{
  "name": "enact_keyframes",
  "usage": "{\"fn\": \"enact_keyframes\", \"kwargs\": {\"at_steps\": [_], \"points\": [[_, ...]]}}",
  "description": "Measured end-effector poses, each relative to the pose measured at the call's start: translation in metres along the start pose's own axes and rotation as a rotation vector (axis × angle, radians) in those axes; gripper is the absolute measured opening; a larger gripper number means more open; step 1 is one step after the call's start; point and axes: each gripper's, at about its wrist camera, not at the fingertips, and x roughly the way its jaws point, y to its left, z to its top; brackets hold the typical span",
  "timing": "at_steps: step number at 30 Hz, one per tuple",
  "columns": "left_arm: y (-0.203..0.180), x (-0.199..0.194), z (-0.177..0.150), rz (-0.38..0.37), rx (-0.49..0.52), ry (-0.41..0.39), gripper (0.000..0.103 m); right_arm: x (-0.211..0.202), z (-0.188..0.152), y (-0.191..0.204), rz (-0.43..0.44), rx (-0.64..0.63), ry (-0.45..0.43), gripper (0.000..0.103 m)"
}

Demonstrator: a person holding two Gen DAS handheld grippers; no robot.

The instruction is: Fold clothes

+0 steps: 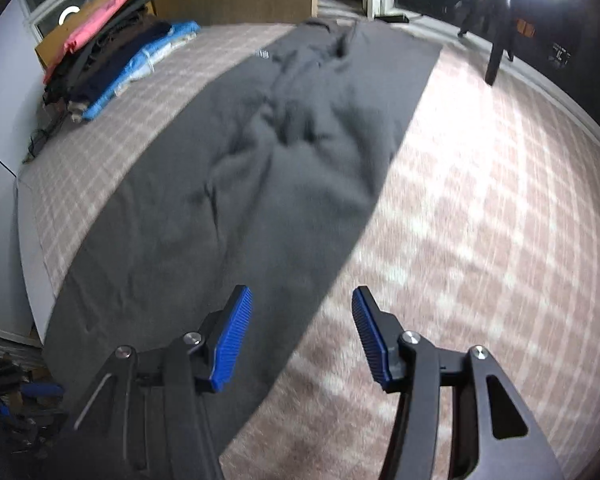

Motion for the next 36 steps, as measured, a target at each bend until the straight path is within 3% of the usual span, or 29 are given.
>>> {"fn": "enact_keyframes", "kwargs": {"at_steps": [4,12,13,14,16,18,23,26,28,29,30,31,32,34,36], "points": [[-0.029,0.009,0.000,0.007,0.118,0.003,0.035,0.008,-0.006,0.001,0.005,0.005,0.030,0.052],[-0.071,0.036,0.010,0.035,0.284,-0.038,0.038,0.016,-0.002,0.007,-0.024,-0.019,0.031,0.049],[-0.075,0.038,0.010,0.045,0.309,-0.051,0.034,0.017,-0.002,0.008,-0.031,-0.026,0.028,0.043],[-0.077,0.039,0.012,0.048,0.323,-0.058,0.020,0.017,-0.002,0.009,-0.037,-0.034,0.025,0.038],[-0.077,0.041,0.017,0.025,0.320,-0.056,0.001,0.016,-0.001,0.011,-0.008,-0.046,0.028,0.010],[-0.067,0.037,0.024,-0.049,0.249,-0.031,0.001,0.016,0.000,0.015,-0.003,-0.059,0.048,0.006],[-0.069,0.013,0.028,-0.165,0.203,-0.082,0.001,-0.005,0.008,0.007,0.033,-0.039,0.031,0.005],[-0.076,0.032,0.025,-0.084,0.232,-0.023,0.002,0.008,0.005,0.008,-0.016,-0.056,0.058,0.004],[-0.071,0.030,0.021,-0.057,0.216,-0.003,0.002,0.016,0.001,0.014,0.002,-0.062,0.076,0.008],[-0.065,0.022,0.018,-0.059,0.197,-0.015,0.009,0.012,-0.001,0.015,0.012,-0.052,0.060,0.012],[-0.060,0.012,0.017,-0.046,0.174,-0.035,0.016,0.007,-0.001,0.014,0.052,-0.030,0.046,0.025],[-0.053,-0.001,0.014,-0.023,0.152,-0.063,0.030,0.001,-0.003,0.010,0.088,0.002,0.023,0.032],[-0.044,-0.012,0.011,0.007,0.122,-0.095,0.037,-0.007,-0.005,0.006,0.099,0.035,0.002,0.032],[-0.022,-0.031,0.004,0.057,0.047,-0.133,0.038,-0.014,-0.009,0.004,0.106,0.050,-0.011,0.032],[-0.003,-0.033,0.003,0.058,-0.048,-0.120,0.038,-0.021,-0.012,0.007,0.116,0.046,-0.030,0.032]]}}
